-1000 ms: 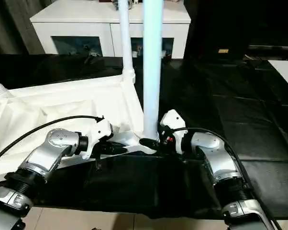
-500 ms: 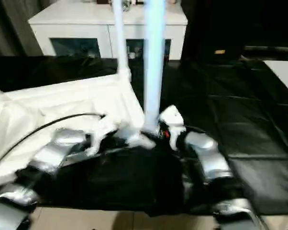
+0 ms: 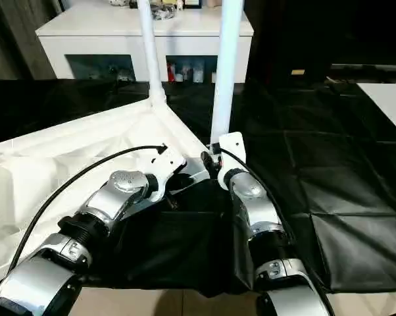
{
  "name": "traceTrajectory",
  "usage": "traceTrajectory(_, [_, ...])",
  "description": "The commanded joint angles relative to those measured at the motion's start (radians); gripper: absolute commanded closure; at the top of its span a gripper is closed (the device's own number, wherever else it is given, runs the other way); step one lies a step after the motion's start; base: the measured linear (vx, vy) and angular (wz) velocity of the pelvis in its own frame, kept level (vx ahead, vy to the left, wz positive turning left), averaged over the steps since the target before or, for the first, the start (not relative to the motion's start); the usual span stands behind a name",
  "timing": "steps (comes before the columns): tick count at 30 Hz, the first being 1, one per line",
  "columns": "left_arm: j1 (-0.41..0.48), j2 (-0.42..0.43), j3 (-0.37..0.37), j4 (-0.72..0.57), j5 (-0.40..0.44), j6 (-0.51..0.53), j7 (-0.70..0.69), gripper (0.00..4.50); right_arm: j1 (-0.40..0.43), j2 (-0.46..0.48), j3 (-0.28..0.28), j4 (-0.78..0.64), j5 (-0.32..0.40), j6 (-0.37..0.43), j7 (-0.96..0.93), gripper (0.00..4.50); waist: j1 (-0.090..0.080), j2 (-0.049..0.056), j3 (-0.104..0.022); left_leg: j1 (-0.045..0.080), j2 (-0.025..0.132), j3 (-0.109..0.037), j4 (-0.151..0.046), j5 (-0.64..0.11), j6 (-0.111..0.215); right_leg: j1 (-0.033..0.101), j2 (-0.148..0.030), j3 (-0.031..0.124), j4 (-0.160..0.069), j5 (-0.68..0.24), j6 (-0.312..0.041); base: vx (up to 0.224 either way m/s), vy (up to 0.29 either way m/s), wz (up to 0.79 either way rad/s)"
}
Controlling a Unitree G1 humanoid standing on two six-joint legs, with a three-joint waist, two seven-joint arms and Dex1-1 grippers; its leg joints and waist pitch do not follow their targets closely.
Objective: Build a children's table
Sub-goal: Rotate leg to tighten
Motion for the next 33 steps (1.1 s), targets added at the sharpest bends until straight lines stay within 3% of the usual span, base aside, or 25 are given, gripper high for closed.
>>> traceTrajectory(1, [0.013,0.033,0.062,0.016,-0.016,-0.018,0.064,4.50,0.019,-0.014,-0.005,0.008,0.010,0.008,0.034,0.84,-0.002,-0.019,-0.062,-0.013,0.049,-0.038,-0.083,-0.193,0.049,0.058,-0.072,0.042,-0.076,-0.277,-0.178,0.000,0.000,0.00])
traceTrajectory(3, [0.018,0.036,0.057,0.012,-0.017,-0.020,0.053,4.50,0.015,-0.022,-0.007,0.010,0.015,0.001,0.046,0.72,-0.006,-0.019,-0.069,-0.016,0.049,-0.039,-0.077,-0.154,0.056,0.060,-0.073,0.041,-0.071,-0.230,-0.182,0.000,0.000,0.00])
traceTrajectory(4, [0.028,0.043,0.048,-0.001,-0.019,-0.037,0.025,4.50,0.007,-0.050,0.001,0.020,0.003,-0.010,0.057,0.72,-0.011,-0.019,-0.071,-0.011,0.048,-0.033,-0.069,-0.117,0.079,0.054,-0.069,0.041,-0.067,-0.155,-0.214,0.000,0.000,0.00])
traceTrajectory(5, [0.039,0.051,0.040,-0.017,-0.019,-0.040,0.003,4.50,0.002,-0.084,0.011,0.026,0.006,-0.022,0.113,0.72,-0.010,-0.019,-0.071,-0.009,0.048,-0.030,-0.067,-0.110,0.088,0.051,-0.069,0.042,-0.066,-0.138,-0.226,0.000,0.000,0.00])
traceTrajectory(7, [0.056,0.063,0.031,-0.045,-0.023,-0.044,-0.037,4.50,0.003,-0.134,0.016,0.020,0.031,-0.027,0.229,0.72,-0.006,-0.021,-0.072,-0.011,0.049,-0.026,-0.061,-0.098,0.129,0.056,-0.071,0.041,-0.060,-0.088,-0.261,0.000,0.000,0.00])
traceTrajectory(12, [0.092,0.089,0.005,-0.105,-0.035,-0.064,-0.157,4.50,0.047,-0.222,0.052,-0.054,0.066,-0.062,0.470,0.72,0.003,-0.022,-0.068,-0.010,0.055,-0.026,-0.060,-0.107,0.159,0.054,-0.072,0.039,-0.064,-0.122,-0.262,0.000,0.000,0.00])
traceTrajectory(14, [0.137,0.122,-0.032,-0.184,-0.067,-0.073,-0.316,4.50,0.086,-0.281,0.076,-0.140,0.122,-0.084,0.640,0.72,0.008,-0.018,-0.065,-0.007,0.059,-0.025,-0.063,-0.120,0.154,0.050,-0.070,0.040,-0.066,-0.155,-0.259,0.000,0.000,0.00])
traceTrajectory(16, [0.161,0.143,-0.055,-0.228,-0.076,-0.071,-0.387,4.50,0.092,-0.302,0.092,-0.160,0.134,-0.092,0.695,0.72,0.017,-0.014,-0.064,-0.004,0.065,-0.025,-0.067,-0.145,0.138,0.046,-0.069,0.040,-0.065,-0.177,-0.259,0.000,0.000,0.00])
traceTrajectory(20, [0.175,0.162,-0.076,-0.260,-0.081,-0.057,-0.438,4.50,0.097,-0.309,0.110,-0.175,0.133,-0.103,0.731,0.72,0.025,-0.011,-0.061,0.012,0.066,-0.021,-0.071,-0.204,0.096,0.034,-0.067,0.045,-0.073,-0.232,-0.255,0.000,0.000,0.00])
traceTrajectory(24, [0.194,0.181,-0.089,-0.308,-0.092,-0.037,-0.487,4.50,0.093,-0.312,0.143,-0.175,0.093,-0.127,0.742,0.72,0.035,-0.013,-0.061,0.013,0.066,-0.021,-0.076,-0.215,0.065,0.033,-0.069,0.047,-0.072,-0.244,-0.239,0.000,0.000,0.00])
traceTrajectory(31, [0.205,0.195,-0.078,-0.336,-0.089,-0.022,-0.494,4.50,0.092,-0.327,0.170,-0.155,0.072,-0.137,0.782,0.89,0.034,-0.020,-0.063,0.000,0.062,-0.023,-0.073,-0.167,0.084,0.043,-0.073,0.046,-0.066,-0.217,-0.229,0.000,0.000,0.00])
traceTrajectory(33, [0.208,0.199,-0.078,-0.343,-0.091,-0.018,-0.492,4.50,0.086,-0.329,0.174,-0.149,0.073,-0.138,0.786,1.23,0.035,-0.019,-0.064,0.000,0.063,-0.023,-0.072,-0.156,0.090,0.042,-0.073,0.046,-0.066,-0.216,-0.229,0.000,0.000,0.00])
